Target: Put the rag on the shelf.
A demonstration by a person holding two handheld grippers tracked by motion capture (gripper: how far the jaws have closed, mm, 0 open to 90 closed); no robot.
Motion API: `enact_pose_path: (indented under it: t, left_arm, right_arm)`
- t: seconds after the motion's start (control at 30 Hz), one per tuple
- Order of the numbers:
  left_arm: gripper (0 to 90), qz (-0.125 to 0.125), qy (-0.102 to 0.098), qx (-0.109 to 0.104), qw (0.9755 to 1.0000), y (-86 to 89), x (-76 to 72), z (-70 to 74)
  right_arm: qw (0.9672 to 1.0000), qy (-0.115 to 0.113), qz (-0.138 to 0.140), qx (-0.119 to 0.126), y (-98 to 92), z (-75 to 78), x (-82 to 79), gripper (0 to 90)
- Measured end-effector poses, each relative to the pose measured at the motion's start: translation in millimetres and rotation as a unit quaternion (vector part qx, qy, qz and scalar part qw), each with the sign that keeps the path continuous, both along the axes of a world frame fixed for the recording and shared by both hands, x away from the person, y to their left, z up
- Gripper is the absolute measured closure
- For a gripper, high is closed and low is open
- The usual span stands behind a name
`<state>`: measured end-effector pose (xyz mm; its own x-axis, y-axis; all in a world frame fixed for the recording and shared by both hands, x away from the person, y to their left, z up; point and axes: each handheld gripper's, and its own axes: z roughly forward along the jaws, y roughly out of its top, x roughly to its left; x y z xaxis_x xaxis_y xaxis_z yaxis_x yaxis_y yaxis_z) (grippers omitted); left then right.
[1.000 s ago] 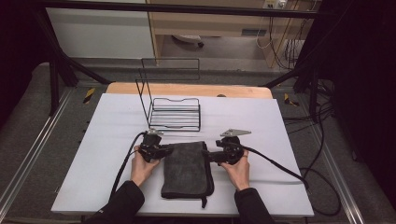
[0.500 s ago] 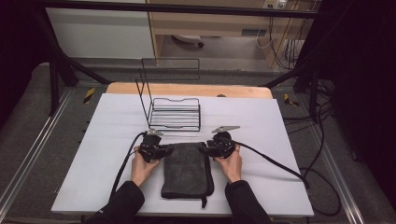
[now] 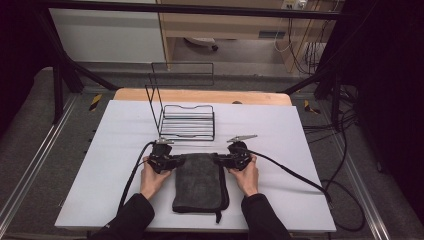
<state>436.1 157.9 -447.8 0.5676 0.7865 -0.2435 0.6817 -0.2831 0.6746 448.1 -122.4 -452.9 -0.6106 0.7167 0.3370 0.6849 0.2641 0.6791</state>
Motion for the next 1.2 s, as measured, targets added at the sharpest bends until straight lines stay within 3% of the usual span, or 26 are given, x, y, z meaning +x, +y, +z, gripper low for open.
enact_pose_path:
  t: [0.2,0.4,0.73,1.2]
  left_arm:
    - [79.3,-0.003,0.002,-0.010,0.9999,3.4,-0.3,3.0]
    - [79.8,-0.006,-0.015,-0.031,0.9994,8.8,-5.4,13.7]
    - [79.8,-0.008,-0.045,-0.066,0.9968,14.6,-17.3,34.3]
    - [79.7,-0.021,-0.102,-0.087,0.9908,16.6,-36.8,68.2]
  right_arm:
    - [1.0000,0.002,0.001,0.010,-1.7,5.4,-1.9,79.7]
    - [0.9995,-0.004,0.005,0.030,-4.6,15.4,-5.9,79.7]
    - [0.9974,-0.040,0.016,0.057,-10.8,35.4,-18.7,80.1]
    - [0.9918,-0.093,0.014,0.087,-18.3,65.6,-33.2,80.2]
